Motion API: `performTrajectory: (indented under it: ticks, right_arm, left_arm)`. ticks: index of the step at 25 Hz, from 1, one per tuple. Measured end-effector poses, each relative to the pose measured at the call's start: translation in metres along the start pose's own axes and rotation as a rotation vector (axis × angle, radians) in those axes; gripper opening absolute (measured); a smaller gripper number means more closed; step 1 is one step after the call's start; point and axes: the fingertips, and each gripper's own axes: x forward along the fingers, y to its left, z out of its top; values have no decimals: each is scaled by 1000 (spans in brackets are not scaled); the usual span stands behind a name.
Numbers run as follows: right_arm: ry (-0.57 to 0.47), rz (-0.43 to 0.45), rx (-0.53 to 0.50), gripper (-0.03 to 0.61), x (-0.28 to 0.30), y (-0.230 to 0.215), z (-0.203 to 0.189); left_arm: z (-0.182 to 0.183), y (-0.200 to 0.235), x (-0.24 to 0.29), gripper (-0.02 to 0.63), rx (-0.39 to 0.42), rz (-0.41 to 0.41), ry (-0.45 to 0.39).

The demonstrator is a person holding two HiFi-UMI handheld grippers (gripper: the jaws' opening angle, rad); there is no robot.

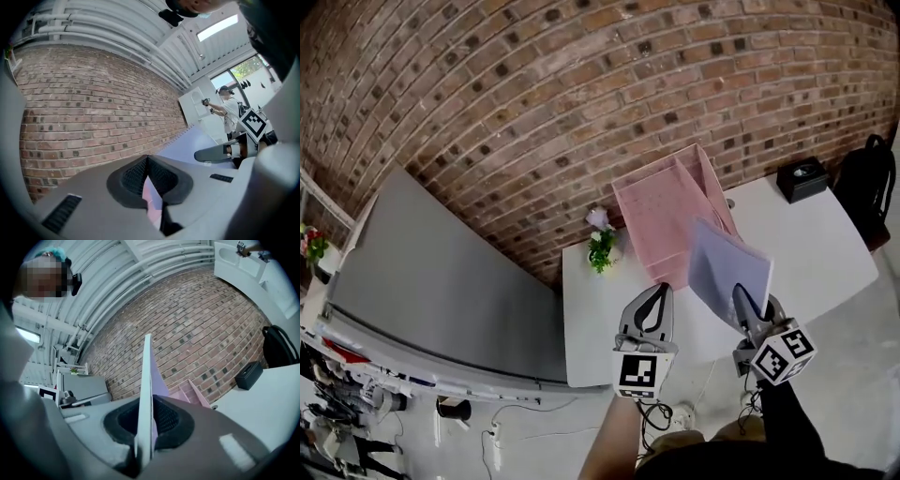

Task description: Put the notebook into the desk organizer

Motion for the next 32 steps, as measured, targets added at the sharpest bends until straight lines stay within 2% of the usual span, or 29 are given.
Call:
performTrajectory:
  ticks: [6, 11, 14, 17, 20, 26, 32]
  right_arm:
    - [-106, -7, 241, 31, -15, 16, -18]
    - [-163, 30, 463, 31, -31, 14, -35]
    - [-174, 90, 563, 31, -35, 14, -46]
    - [-153, 102, 627, 31, -37, 11, -58]
    - [-119, 119, 645, 31, -32, 2, -65]
    - [-74, 110, 703, 31, -18, -36, -75]
    - [-128, 30, 904, 31, -4, -97, -82]
  left_arm:
    - [-18, 21, -20, 9, -12, -63, 25]
    - [-23, 28, -32, 9, -38, -88, 8]
    - [-28, 31, -36, 9, -41, -92, 15]
    - [-39, 34, -37, 9, -30, -82, 56]
    - [-45, 38, -36, 9, -20, -62, 82]
    - [-54, 40, -31, 9, 19, -10, 133]
    - [-54, 43, -25, 9, 18, 37, 154]
